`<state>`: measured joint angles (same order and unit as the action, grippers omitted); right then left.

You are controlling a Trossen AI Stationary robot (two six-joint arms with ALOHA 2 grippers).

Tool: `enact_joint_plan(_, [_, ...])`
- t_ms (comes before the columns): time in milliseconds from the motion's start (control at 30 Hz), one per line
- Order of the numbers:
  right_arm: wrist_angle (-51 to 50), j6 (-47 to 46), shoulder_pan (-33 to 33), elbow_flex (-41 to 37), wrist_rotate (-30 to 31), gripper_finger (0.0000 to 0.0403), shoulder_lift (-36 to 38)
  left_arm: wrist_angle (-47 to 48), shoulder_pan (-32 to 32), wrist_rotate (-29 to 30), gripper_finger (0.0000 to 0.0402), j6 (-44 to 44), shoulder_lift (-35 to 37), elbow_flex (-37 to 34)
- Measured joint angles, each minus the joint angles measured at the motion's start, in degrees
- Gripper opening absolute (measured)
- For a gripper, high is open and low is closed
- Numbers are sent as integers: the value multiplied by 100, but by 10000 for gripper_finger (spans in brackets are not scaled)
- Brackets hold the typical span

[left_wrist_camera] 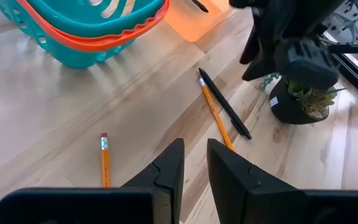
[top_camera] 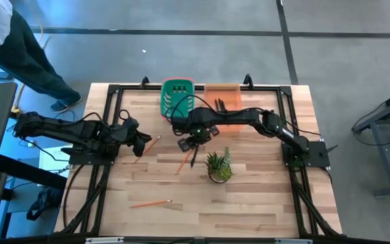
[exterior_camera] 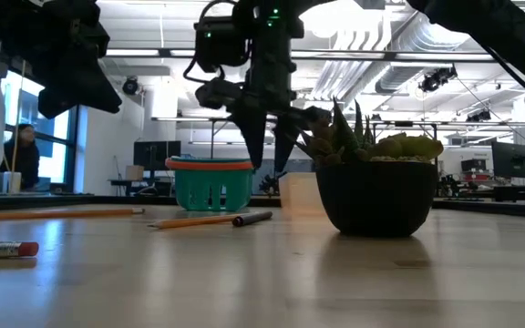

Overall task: Sort pens & pencils
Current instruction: Put the black ballpoint pen into the orange bin

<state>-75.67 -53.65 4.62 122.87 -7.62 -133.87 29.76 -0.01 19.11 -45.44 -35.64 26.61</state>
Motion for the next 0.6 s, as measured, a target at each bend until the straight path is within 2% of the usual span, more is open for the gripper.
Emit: enact_joint_plan(600, [64, 120, 24, -2, -171, 149, -188, -8, 0, 121, 58, -5, 70, 0])
